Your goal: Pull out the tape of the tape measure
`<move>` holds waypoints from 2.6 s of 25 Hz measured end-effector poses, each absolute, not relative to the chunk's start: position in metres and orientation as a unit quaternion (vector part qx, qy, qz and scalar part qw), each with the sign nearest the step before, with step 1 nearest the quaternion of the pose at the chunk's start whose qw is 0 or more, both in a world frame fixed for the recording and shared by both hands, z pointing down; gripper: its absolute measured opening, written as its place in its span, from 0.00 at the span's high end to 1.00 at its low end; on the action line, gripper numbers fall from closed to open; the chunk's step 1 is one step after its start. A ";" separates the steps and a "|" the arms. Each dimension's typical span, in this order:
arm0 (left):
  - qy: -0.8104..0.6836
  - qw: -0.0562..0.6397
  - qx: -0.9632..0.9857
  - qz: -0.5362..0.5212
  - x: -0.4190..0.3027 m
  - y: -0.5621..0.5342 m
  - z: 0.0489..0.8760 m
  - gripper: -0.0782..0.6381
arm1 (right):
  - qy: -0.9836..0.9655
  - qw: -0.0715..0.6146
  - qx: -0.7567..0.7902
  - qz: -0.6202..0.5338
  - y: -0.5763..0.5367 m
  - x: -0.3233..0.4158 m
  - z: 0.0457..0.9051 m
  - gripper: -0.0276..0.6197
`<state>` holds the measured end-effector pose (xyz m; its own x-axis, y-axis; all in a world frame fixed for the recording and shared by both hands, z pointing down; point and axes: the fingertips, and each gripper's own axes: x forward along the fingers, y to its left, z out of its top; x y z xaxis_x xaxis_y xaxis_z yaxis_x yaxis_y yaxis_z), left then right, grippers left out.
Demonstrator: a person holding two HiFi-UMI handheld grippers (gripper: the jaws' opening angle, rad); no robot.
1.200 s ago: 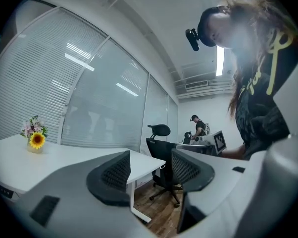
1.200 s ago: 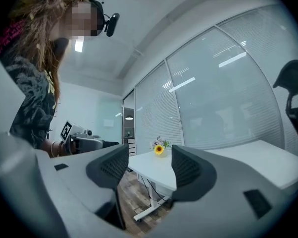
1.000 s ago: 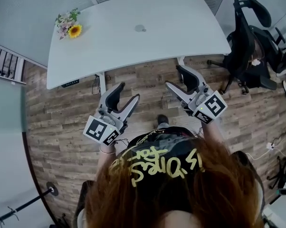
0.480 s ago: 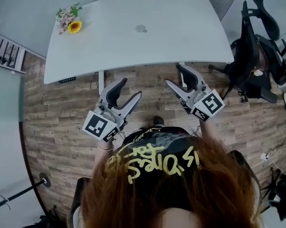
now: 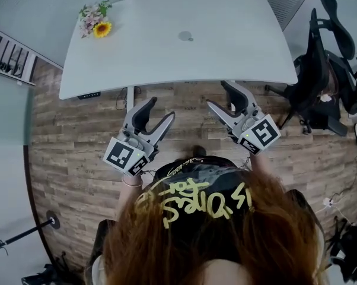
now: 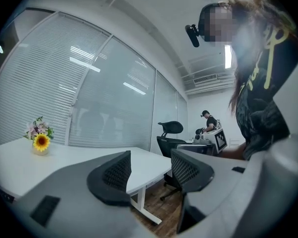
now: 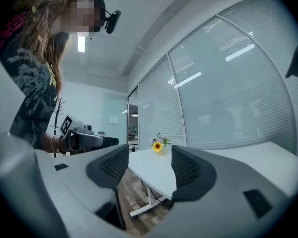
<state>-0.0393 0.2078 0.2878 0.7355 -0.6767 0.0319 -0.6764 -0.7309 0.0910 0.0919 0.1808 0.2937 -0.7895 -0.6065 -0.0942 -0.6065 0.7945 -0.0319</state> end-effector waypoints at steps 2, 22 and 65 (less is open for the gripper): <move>-0.360 0.049 0.932 0.001 -0.039 0.206 0.288 0.55 | 0.945 0.050 -0.324 0.001 0.180 0.093 0.292 0.56; -0.372 0.058 0.926 0.028 -0.023 0.197 0.299 0.56 | 0.945 0.051 -0.321 -0.030 0.162 0.116 0.311 0.57; -0.281 0.077 0.956 0.035 -0.072 -0.092 0.311 0.57 | 0.924 0.021 -0.380 -0.037 -0.084 0.041 0.315 0.57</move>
